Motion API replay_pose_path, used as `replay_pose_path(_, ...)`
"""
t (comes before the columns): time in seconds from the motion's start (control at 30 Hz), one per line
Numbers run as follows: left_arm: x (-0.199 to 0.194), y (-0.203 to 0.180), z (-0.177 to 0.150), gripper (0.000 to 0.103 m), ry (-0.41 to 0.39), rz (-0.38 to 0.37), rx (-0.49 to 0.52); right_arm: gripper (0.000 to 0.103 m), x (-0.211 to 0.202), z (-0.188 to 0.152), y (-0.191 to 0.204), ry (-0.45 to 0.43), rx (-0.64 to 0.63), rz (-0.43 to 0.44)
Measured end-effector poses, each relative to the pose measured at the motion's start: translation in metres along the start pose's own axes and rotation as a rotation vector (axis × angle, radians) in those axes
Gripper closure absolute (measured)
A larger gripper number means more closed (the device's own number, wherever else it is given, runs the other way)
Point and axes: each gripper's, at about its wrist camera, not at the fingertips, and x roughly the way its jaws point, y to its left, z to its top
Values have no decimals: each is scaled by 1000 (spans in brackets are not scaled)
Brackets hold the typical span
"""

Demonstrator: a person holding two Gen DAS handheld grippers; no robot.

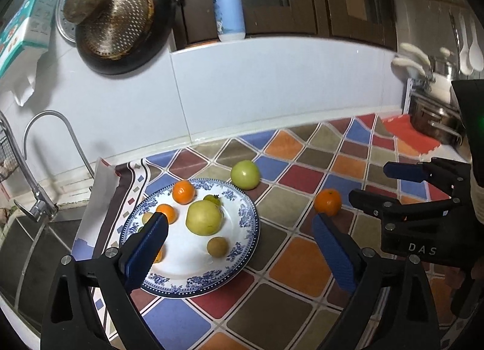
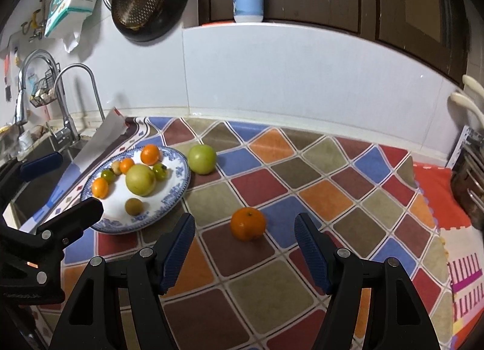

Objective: Organize fruits
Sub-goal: 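Withdraw both tools from the plate toward the last fruits, then grasp the pale green fruit with the left tool while the right tool grasps a mandarin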

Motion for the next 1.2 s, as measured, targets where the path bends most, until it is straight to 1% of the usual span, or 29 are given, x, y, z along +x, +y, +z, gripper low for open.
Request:
replay_pose_path(0.27,31,-6,-5,6,54,0,33,34,35,-6,-10,68,30,29)
replay_pose_path(0.6,63,-12,-5,6,94,-31,75,35,74,-6,-18,132,36,42)
replay_pose_path(0.7,69,-13,-5,6,99,-36,82,43,86,-6,-18,155,39,55)
replay_pose_path(0.77,73,-13,-4,6,102,-40,88,45,93,-7,-18,170,40,59)
replay_pose_path(0.83,77,-14,-3,6,104,-46,93,50,97,-8,-18,177,41,66)
replay_pose_path(0.97,84,-14,-1,6,106,-57,99,55,102,-9,-19,188,49,88)
replay_pose_path(1.0,85,-15,-1,6,105,-59,100,58,103,-9,-19,186,50,95)
replay_pose_path(1.2,91,-16,3,6,99,-69,105,59,104,-7,-18,184,57,96)
